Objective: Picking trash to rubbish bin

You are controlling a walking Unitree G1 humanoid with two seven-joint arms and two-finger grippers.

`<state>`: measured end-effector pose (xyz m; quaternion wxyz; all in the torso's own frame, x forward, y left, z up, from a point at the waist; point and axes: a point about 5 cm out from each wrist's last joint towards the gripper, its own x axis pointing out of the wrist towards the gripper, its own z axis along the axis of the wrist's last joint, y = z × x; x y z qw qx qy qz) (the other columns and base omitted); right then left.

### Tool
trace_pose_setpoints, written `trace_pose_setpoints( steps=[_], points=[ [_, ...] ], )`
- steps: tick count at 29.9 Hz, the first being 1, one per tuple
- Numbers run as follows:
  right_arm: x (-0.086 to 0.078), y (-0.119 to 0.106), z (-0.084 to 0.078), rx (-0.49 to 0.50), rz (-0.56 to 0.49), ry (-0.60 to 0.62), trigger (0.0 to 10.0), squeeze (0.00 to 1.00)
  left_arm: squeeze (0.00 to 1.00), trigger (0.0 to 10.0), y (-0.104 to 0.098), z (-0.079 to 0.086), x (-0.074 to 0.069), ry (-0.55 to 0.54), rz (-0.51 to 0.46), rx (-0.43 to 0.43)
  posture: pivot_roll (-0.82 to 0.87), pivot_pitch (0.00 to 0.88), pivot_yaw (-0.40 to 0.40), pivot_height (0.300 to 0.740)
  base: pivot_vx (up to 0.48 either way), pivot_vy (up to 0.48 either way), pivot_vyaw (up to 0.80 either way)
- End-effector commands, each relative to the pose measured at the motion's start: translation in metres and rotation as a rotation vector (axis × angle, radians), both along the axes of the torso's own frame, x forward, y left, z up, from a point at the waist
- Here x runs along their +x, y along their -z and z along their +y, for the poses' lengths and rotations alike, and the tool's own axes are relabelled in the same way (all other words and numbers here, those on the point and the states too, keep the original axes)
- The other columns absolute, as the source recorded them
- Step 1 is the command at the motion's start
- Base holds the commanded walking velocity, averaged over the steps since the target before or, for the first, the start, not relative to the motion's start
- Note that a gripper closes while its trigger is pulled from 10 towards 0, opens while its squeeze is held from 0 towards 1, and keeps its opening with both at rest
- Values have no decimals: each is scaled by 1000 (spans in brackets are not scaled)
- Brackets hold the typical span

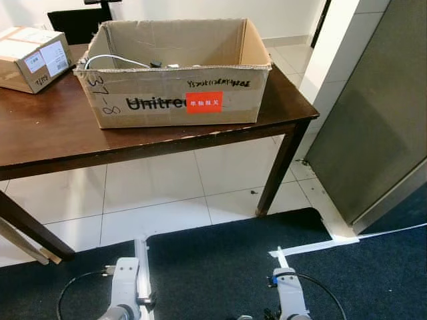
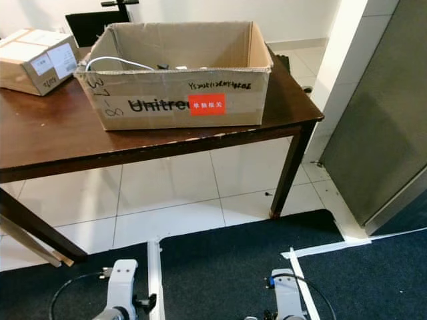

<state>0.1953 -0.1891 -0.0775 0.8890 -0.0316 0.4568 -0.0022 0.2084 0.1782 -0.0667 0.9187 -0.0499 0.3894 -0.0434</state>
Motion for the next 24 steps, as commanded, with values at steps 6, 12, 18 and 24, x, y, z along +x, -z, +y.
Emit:
trace_pose_setpoints(
  steps=[6, 12, 18, 24],
  points=[
    [-8, 5, 1, 6, 32, 5, 10000, 0, 0, 10000, 2, 3, -3, -1, 11, 4, -13, 131, 28, 740, 0, 277, 0],
    [-8, 5, 1, 7, 31, 6, 10000, 0, 0, 10000, 1, 3, -3, 4, 10, 4, -14, 132, 28, 740, 0, 293, 0],
    [-8, 5, 1, 8, 32, 6, 10000, 0, 0, 10000, 1, 2, -3, 9, 9, 5, -14, 132, 27, 740, 0, 299, 0],
    [-8, 5, 1, 8, 32, 6, 10000, 0, 0, 10000, 1, 2, -3, 13, 10, 3, -14, 132, 28, 740, 0, 149, 0]
  ],
)
